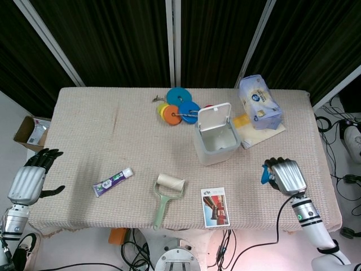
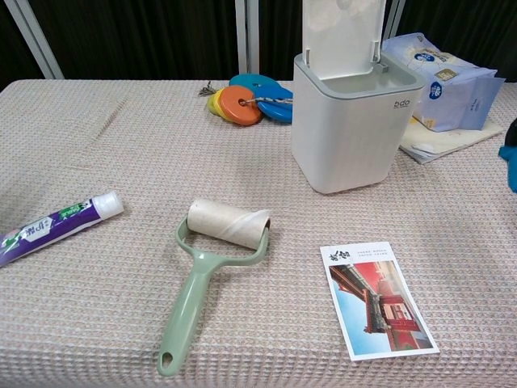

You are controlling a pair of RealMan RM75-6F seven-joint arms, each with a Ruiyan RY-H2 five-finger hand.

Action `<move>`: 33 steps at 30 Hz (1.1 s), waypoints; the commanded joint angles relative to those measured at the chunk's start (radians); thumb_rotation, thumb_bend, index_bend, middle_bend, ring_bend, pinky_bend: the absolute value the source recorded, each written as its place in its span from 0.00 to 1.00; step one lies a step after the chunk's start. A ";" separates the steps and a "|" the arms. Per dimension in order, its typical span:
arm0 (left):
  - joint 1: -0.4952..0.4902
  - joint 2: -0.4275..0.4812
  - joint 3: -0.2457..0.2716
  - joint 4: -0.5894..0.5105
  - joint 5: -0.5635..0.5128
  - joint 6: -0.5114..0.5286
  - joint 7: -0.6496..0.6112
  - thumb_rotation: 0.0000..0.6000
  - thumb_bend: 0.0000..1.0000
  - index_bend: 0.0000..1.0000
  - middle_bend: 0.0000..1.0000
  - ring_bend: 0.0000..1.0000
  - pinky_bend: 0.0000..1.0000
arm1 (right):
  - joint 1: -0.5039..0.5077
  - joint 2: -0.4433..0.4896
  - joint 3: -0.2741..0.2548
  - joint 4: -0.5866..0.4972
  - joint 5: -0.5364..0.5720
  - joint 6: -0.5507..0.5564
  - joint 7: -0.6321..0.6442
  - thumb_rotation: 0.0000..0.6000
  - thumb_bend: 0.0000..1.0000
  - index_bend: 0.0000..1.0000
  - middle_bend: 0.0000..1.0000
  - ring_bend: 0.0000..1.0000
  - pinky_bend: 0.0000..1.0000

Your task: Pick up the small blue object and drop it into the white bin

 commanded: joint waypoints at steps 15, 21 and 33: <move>-0.011 -0.007 -0.001 0.018 -0.016 -0.028 -0.012 1.00 0.02 0.18 0.14 0.09 0.23 | 0.249 -0.161 0.249 0.019 0.071 -0.096 -0.123 1.00 0.26 0.31 0.29 0.24 0.41; -0.012 -0.005 0.000 0.019 -0.011 -0.026 -0.019 1.00 0.03 0.18 0.14 0.09 0.23 | 0.271 -0.165 0.245 -0.014 0.062 -0.106 -0.087 1.00 0.00 0.00 0.00 0.00 0.00; -0.006 -0.003 0.003 0.006 -0.002 -0.011 -0.006 1.00 0.03 0.18 0.14 0.09 0.23 | 0.098 -0.058 0.117 -0.101 -0.015 0.095 -0.114 1.00 0.02 0.00 0.00 0.00 0.00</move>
